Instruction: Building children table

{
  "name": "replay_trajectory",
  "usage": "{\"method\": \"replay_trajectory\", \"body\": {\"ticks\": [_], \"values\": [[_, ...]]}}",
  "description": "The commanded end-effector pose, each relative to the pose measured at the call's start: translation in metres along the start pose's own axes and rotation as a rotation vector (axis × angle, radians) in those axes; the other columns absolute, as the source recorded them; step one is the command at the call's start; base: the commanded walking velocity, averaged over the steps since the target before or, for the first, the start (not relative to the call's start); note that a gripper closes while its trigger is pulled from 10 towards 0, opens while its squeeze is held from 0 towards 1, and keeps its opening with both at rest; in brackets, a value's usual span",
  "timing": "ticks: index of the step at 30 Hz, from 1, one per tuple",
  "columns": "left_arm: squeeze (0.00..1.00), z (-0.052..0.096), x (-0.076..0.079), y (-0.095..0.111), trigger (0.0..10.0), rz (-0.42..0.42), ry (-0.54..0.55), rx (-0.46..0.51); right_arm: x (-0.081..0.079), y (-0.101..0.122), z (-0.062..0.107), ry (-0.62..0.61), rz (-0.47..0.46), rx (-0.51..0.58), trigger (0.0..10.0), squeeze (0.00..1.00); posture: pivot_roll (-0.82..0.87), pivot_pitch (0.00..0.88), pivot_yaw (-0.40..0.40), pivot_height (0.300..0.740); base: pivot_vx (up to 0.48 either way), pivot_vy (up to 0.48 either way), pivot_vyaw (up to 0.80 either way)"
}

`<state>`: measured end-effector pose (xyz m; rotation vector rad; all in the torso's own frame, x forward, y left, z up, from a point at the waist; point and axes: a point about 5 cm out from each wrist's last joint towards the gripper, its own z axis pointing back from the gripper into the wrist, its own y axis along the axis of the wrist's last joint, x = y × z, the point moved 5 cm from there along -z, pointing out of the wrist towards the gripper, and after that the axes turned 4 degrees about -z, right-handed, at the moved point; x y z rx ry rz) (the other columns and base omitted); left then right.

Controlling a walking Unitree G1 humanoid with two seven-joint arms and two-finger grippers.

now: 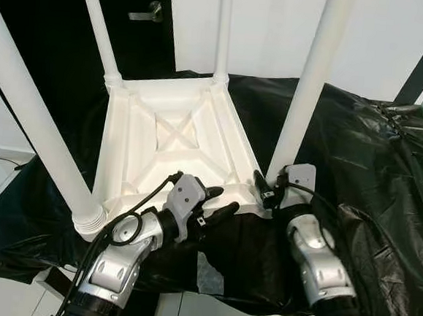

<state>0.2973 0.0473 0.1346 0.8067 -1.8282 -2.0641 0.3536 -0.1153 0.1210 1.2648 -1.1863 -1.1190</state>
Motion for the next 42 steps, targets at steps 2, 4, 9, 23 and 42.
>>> {"method": "replay_trajectory", "body": {"ticks": [2, 4, 9, 23, 42], "values": [[0.00, 0.002, -0.002, 0.001, 10.0, -0.007, 0.007, -0.009, 0.016, -0.033, 0.011, -0.114, 0.021, -0.135, 10.0, 0.00, 0.03, 0.000, 0.015, 0.740, 0.000, 0.000, 0.00], [0.00, 0.003, -0.003, 0.001, 10.0, -0.006, 0.011, -0.009, 0.011, -0.031, 0.011, -0.099, 0.001, -0.121, 10.0, 0.00, 0.03, 0.000, 0.017, 0.740, 0.000, 0.000, 0.00], [0.00, 0.003, -0.003, 0.002, 10.0, -0.005, 0.013, -0.009, 0.002, -0.022, 0.010, -0.046, -0.009, -0.083, 10.0, 0.00, 0.03, 0.000, 0.018, 0.740, 0.000, 0.000, 0.00], [0.00, 0.004, 0.000, 0.001, 10.0, 0.001, 0.016, -0.010, 0.007, 0.003, 0.020, 0.075, -0.014, 0.024, 10.0, 1.00, 0.02, 0.000, 0.004, 0.740, 0.000, 0.000, 0.00], [0.00, 0.002, -0.003, 0.001, 10.0, -0.002, 0.020, -0.009, -0.012, 0.008, 0.008, 0.654, 0.136, -0.021, 0.4, 0.00, 0.02, 0.000, 0.006, 0.740, 0.000, 0.000, 0.00]]}}
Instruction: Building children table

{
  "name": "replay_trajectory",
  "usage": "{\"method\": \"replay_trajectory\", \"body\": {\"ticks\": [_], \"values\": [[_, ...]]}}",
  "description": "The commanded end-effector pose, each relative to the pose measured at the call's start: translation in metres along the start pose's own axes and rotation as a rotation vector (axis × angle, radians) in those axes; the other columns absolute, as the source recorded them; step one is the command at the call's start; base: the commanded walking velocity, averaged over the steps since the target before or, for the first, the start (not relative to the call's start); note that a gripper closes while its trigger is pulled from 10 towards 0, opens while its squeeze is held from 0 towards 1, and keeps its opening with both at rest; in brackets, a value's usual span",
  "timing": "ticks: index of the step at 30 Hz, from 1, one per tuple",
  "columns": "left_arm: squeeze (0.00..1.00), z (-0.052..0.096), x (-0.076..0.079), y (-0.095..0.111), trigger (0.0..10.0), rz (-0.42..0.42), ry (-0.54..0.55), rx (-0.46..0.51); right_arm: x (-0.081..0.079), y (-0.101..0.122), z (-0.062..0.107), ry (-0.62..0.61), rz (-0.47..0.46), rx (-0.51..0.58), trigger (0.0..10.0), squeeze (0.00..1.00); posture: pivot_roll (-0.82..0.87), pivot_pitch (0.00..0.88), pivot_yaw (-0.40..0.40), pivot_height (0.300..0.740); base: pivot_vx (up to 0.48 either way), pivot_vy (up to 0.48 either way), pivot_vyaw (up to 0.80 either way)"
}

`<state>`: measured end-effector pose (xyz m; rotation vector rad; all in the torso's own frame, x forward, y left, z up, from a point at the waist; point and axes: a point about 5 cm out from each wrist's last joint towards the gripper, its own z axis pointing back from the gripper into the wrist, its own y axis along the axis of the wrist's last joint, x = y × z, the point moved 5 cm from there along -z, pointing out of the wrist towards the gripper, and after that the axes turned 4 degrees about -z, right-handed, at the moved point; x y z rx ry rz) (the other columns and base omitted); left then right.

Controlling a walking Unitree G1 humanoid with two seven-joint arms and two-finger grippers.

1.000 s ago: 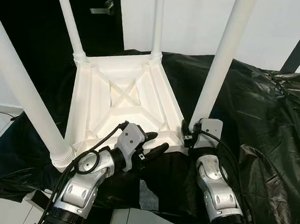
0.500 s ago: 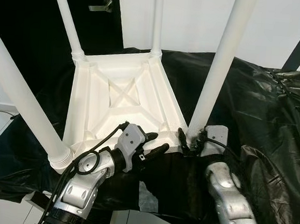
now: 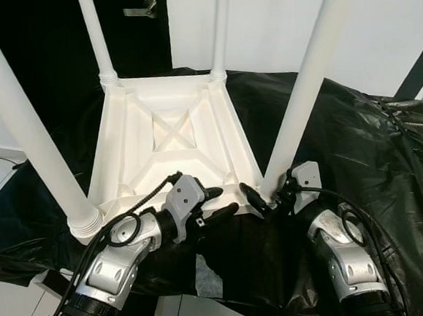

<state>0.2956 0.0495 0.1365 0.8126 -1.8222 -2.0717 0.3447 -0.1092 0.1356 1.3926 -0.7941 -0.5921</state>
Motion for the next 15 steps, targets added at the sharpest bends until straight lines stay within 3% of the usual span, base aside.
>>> {"method": "replay_trajectory", "body": {"ticks": [1, 2, 12, 13, 14, 15], "values": [[0.00, -0.001, -0.003, -0.001, 10.0, 0.004, 0.020, -0.004, -0.005, -0.006, -0.003, 0.061, 0.020, -0.033, 0.4, 0.00, 0.02, 0.000, 0.006, 0.740, 0.000, 0.000, 0.00], [0.00, 0.000, -0.004, -0.001, 10.0, 0.003, 0.024, -0.003, -0.004, -0.009, -0.004, 0.080, 0.036, -0.053, 0.0, 0.00, 0.02, 0.000, 0.003, 0.740, 0.000, 0.000, 0.00], [0.00, 0.001, -0.003, -0.002, 10.0, 0.003, 0.041, -0.003, 0.003, -0.012, 0.004, 0.089, -0.005, -0.060, 0.0, 0.00, 0.03, 0.000, -0.019, 0.740, 0.000, 0.000, 0.00], [0.00, 0.001, -0.003, -0.002, 10.0, 0.005, 0.043, -0.003, 0.003, -0.013, 0.006, 0.062, -0.011, -0.060, 6.5, 0.00, 0.03, 0.000, -0.020, 0.740, 0.000, 0.000, 0.00], [0.00, 0.002, -0.003, -0.002, 10.0, 0.006, 0.044, -0.003, 0.003, -0.014, 0.006, 0.048, -0.012, -0.059, 10.0, 0.00, 0.03, 0.000, -0.021, 0.740, 0.000, 0.000, 0.00], [0.00, 0.002, -0.002, -0.002, 10.0, 0.005, 0.044, -0.003, 0.001, -0.016, 0.006, 0.024, -0.001, -0.063, 10.0, 0.00, 0.03, 0.000, -0.022, 0.740, 0.000, 0.000, 0.00]]}}
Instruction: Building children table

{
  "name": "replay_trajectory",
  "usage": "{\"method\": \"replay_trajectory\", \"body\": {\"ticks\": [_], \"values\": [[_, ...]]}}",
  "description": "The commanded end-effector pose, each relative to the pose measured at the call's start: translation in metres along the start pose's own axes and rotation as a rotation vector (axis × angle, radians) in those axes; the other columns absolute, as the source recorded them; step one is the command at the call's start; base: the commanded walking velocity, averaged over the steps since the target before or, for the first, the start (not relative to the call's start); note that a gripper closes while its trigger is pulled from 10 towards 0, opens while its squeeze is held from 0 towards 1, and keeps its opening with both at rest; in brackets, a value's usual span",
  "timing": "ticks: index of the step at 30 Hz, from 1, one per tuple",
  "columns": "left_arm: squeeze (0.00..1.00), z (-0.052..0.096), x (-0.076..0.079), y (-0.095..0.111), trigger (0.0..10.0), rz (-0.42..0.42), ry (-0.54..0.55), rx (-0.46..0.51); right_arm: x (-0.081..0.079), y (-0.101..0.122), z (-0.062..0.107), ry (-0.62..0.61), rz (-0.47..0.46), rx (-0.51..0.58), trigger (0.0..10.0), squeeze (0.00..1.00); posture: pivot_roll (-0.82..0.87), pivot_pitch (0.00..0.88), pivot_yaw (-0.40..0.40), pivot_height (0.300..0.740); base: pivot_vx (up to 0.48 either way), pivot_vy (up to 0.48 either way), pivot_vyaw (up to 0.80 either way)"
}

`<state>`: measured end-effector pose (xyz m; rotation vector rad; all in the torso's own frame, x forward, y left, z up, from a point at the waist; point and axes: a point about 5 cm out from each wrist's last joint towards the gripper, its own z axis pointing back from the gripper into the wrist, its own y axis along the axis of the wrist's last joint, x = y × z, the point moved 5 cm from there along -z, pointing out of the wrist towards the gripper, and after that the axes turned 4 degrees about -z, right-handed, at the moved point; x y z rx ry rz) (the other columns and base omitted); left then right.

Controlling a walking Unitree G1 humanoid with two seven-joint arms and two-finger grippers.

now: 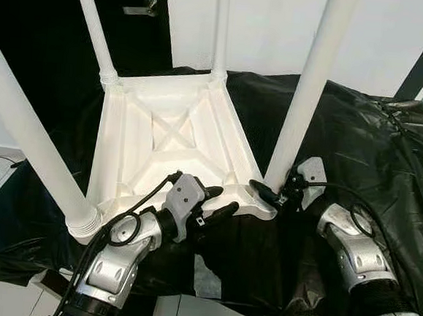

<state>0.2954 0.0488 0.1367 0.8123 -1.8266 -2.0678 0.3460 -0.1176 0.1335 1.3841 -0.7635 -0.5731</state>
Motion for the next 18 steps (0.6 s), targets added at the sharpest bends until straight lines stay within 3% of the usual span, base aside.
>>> {"method": "replay_trajectory", "body": {"ticks": [1, 6, 18], "values": [[0.00, 0.0025, -0.0030, -0.0028, 10.0, 0.004, 0.043, -0.007, -0.0056, -0.0124, 0.0013, -0.007, -0.002, -0.048, 10.0, 0.00, 0.03, 0.000, -0.022, 0.740, 0.000, 0.000, 0.00], [0.00, 0.0030, -0.0013, -0.0036, 10.0, 0.004, 0.037, -0.011, -0.0102, -0.0151, 0.0005, -0.162, 0.019, -0.048, 10.0, 0.00, 0.03, 0.000, -0.017, 0.740, 0.000, 0.000, 0.00], [0.00, 0.0044, 0.0006, -0.0046, 10.0, 0.003, 0.024, -0.019, -0.0062, -0.0211, 0.0028, -0.542, -0.111, -0.052, 10.0, 0.00, 0.03, 0.000, -0.011, 0.740, 0.000, 0.000, 0.00]]}}
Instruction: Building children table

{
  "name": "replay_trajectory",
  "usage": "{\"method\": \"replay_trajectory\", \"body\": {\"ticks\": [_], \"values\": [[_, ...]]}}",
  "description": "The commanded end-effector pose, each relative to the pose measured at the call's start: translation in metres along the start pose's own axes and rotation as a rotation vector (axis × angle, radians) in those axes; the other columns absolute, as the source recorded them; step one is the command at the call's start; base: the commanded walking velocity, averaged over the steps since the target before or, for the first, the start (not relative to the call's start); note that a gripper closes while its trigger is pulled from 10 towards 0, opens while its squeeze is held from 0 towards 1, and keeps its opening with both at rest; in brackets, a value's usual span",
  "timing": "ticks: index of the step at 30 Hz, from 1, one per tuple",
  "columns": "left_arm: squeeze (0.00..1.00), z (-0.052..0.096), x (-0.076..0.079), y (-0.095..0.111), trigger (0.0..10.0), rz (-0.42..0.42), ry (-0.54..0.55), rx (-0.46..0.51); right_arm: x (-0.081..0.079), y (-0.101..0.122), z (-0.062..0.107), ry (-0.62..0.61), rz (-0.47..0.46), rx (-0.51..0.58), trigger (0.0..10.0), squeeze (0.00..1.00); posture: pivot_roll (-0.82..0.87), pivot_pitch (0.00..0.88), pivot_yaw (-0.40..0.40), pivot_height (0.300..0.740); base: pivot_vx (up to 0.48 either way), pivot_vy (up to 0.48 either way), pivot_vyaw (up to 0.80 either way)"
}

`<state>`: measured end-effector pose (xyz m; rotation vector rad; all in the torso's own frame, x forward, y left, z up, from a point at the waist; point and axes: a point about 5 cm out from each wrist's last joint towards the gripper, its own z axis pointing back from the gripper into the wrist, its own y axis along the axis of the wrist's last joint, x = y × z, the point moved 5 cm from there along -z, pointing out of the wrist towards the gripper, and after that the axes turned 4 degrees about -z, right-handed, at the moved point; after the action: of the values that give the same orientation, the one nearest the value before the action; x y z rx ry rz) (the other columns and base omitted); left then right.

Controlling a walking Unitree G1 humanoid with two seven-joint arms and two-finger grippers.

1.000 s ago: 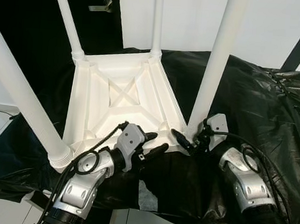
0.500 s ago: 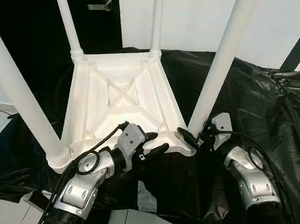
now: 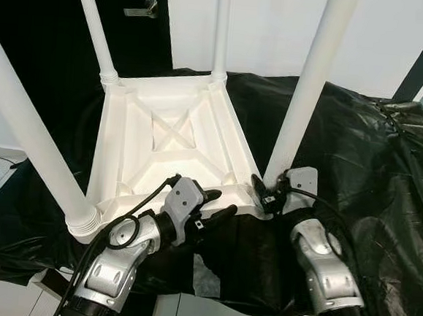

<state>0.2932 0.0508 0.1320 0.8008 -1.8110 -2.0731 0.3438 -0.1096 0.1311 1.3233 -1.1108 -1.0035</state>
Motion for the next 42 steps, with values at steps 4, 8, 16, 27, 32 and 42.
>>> {"method": "replay_trajectory", "body": {"ticks": [4, 8, 16, 27, 32, 42], "values": [[0.00, 0.003, 0.000, 0.000, 10.0, -0.002, 0.020, -0.007, 0.007, -0.017, 0.007, -0.159, -0.023, -0.065, 10.0, 0.00, 0.04, 0.000, -0.011, 0.740, 0.000, 0.000, 0.00], [0.00, 0.004, 0.001, -0.001, 10.0, 0.001, 0.019, -0.010, -0.002, -0.015, 0.008, -0.152, -0.040, -0.058, 10.0, 0.00, 0.03, 0.000, -0.006, 0.740, 0.000, 0.000, 0.00], [0.00, 0.000, -0.002, 0.001, 10.0, -0.003, 0.020, -0.003, 0.008, -0.005, 0.008, -0.145, -0.038, -0.016, 10.0, 1.00, 0.02, 0.000, -0.006, 0.740, 0.000, 0.000, 0.00], [0.00, -0.004, -0.001, 0.003, 10.0, -0.002, 0.023, 0.006, 0.010, 0.004, 0.015, 0.210, -0.030, 0.015, 10.0, 0.00, 0.01, 0.000, 0.001, 0.740, 0.000, 0.000, 0.00], [0.00, -0.006, -0.006, 0.005, 10.0, -0.009, 0.025, 0.013, 0.008, 0.003, 0.005, 0.440, 0.032, -0.034, 10.0, 0.00, 0.01, 0.000, 0.001, 0.740, 0.000, 0.000, 0.00], [0.00, -0.004, -0.009, 0.006, 10.0, -0.016, 0.044, 0.016, -0.001, -0.009, -0.003, 0.622, 0.111, -0.116, 0.0, 0.00, 0.04, 0.000, -0.013, 0.740, 0.000, 0.000, 0.00]]}}
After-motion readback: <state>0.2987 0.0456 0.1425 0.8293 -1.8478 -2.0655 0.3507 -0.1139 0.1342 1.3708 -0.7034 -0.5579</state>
